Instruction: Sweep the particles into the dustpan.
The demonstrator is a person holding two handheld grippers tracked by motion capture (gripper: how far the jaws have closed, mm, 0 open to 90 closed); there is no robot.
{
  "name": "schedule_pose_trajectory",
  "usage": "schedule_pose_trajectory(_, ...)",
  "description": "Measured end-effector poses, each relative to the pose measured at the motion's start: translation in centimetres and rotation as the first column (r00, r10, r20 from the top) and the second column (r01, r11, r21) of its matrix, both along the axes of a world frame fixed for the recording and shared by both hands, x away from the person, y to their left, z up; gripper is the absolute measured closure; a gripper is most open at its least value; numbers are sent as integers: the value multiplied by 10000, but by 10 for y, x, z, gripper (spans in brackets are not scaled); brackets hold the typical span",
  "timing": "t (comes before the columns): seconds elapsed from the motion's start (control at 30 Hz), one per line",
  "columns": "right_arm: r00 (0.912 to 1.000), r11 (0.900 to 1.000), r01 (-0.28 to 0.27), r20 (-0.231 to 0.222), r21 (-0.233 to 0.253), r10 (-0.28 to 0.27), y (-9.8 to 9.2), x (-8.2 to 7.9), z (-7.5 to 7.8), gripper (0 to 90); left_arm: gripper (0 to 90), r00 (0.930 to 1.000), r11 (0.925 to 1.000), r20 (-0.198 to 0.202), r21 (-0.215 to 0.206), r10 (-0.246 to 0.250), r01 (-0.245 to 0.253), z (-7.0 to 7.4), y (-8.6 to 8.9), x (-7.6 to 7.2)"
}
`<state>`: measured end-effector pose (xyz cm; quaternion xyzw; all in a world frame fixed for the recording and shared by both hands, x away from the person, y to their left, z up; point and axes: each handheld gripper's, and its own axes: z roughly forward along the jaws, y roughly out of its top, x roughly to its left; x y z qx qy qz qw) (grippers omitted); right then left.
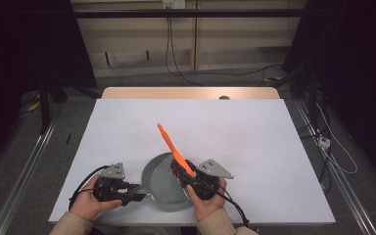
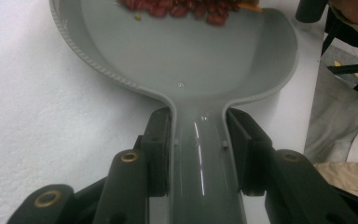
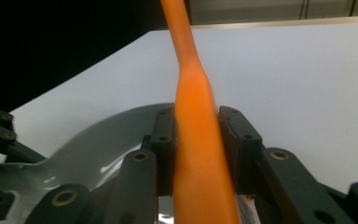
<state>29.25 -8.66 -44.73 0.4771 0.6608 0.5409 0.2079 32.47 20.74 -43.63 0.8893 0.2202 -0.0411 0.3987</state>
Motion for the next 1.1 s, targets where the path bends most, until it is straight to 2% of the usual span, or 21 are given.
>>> schedule_pose_trajectory(0.07,9999,9999,-131,15,21,131,6,0,3,689,627,10000,10000,11,-10,-2,2,0,0,0)
schedule_pose_trajectory(0.2,9987,9983,-470,185,-351,477,20,0,4,694,627,10000,10000,19,-51,-9,9,-1,1,0)
schedule_pose_trajectory(0.37,9974,9976,-680,213,-96,682,25,5,5,702,627,10000,10000,25,-15,-23,23,-1,2,0)
schedule_pose_trajectory(0.47,9963,9966,-827,221,28,826,23,7,6,704,627,10000,9999,9,-143,25,-24,-2,2,0)
schedule_pose_trajectory(0.53,9967,9971,-753,295,92,750,20,8,9,704,627,10000,9999,2,-140,24,-24,-2,2,0)
schedule_pose_trajectory(0.63,9960,9953,-842,347,485,826,12,11,14,704,627,10000,9999,-7,-137,36,-36,-2,2,0)
schedule_pose_trajectory(0.77,9961,9959,-733,537,539,704,1,15,22,705,628,10000,9999,-9,-127,39,-39,-2,2,0)
schedule_pose_trajectory(0.97,9960,9985,-447,786,317,421,-24,21,26,705,627,10000,9999,-32,-121,49,-50,-2,2,0)
schedule_pose_trajectory(1.1,9967,10000,-83,810,-13,84,-42,25,25,705,628,10000,9999,-40,-87,82,-82,-2,1,0)
